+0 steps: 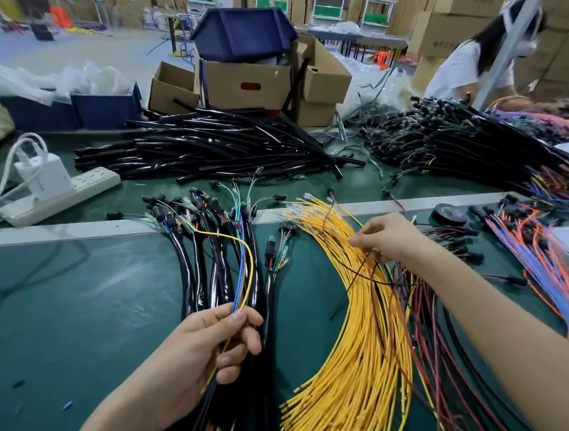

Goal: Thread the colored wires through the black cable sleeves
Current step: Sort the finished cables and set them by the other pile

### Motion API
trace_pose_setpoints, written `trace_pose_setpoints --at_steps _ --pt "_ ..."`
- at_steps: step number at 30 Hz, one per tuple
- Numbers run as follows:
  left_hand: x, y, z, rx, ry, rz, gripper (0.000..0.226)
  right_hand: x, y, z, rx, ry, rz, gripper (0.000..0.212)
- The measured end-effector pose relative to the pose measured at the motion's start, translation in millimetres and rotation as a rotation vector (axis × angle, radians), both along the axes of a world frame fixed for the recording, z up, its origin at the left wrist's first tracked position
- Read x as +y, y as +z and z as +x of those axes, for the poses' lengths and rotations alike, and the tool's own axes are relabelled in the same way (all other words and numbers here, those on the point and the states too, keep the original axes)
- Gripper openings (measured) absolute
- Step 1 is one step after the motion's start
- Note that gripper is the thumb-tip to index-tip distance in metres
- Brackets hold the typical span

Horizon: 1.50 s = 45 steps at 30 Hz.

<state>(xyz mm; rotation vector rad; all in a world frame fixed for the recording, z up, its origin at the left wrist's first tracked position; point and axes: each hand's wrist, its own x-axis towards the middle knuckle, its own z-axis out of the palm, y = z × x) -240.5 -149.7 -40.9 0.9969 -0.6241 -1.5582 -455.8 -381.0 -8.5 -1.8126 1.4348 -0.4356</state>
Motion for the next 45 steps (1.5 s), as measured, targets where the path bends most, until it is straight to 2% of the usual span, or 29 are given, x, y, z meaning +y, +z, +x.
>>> trace_pose_setpoints --at_steps 3,6,8,13,15,16,19,20,22,24,27,29,30,32,34,36,38,40,45 --pt "-0.1 -0.2 -0.1 -0.003 -0.001 -0.003 0.02 8.1 12.5 -5.5 0.171 0.099 -0.042 0.026" --pt "-0.3 -1.8 1.0 -0.003 0.002 -0.002 0.02 22.2 20.0 -8.7 0.396 0.229 0.001 0.032" --pt "-0.2 -3.4 1.2 -0.002 0.002 0.0 0.02 29.9 18.9 -10.4 0.489 0.296 -0.001 0.028" --pt "-0.7 -4.2 1.5 -0.005 0.008 -0.006 0.02 35.8 26.1 -7.8 0.562 0.36 -0.063 0.012" --pt "-0.1 -4.7 2.2 -0.006 0.005 -0.006 0.02 33.3 38.1 -9.3 0.493 0.319 -0.1 0.012" --pt "0.2 -5.2 2.1 -0.002 0.004 -0.005 0.02 30.4 46.4 -12.5 0.362 0.249 -0.137 0.013" --pt "-0.1 -4.5 1.7 0.006 0.005 -0.008 0.02 21.0 78.9 -27.1 -0.242 -0.103 -0.395 0.018" --pt "-0.1 -3.8 1.4 0.005 0.009 -0.007 0.02 18.6 88.4 -31.4 -0.378 -0.163 -0.475 0.018" --pt "0.2 -2.7 0.2 0.0 0.011 -0.007 0.02 17.9 99.3 -35.0 -0.511 -0.131 -0.507 0.018" --pt "0.2 -1.2 -0.7 -0.009 0.013 -0.002 0.021 17.7 100.3 -34.6 -0.498 -0.065 -0.474 0.018" --pt "0.6 1.6 -2.7 -0.009 0.011 0.007 0.021 18.8 95.2 -29.7 -0.236 0.029 -0.428 0.017" --pt "1.2 1.9 -2.4 -0.007 0.015 0.012 0.021 20.1 93.0 -25.9 -0.134 0.02 -0.504 0.018" --pt "1.3 2.0 -2.0 -0.007 0.016 0.016 0.021 22.0 93.9 -24.8 -0.162 -0.019 -0.557 0.017" --pt "0.5 2.1 -2.5 -0.005 0.015 0.017 0.021 31.2 100.0 -21.0 -0.382 -0.016 -0.453 0.015" --pt "-0.7 2.4 -3.6 -0.004 0.017 0.023 0.022 48.3 102.3 -9.4 -0.577 0.133 -0.129 0.005" --pt "-1.8 1.9 -3.9 -0.001 0.014 0.041 0.023 71.7 95.6 10.3 -0.623 0.27 0.14 0.011" --pt "-2.4 2.1 -3.3 0.015 0.007 0.045 0.025 95.1 81.0 33.1 -0.657 0.379 0.299 0.011" --pt "-2.5 4.7 -4.4 0.04 0.005 0.036 0.026 112.2 62.6 55.0 -0.664 0.445 0.361 0.005" --pt "-1.4 9.1 -6.9 0.078 0.026 0.044 0.03 130.1 25.5 88.6 -0.601 0.451 0.375 0.012"
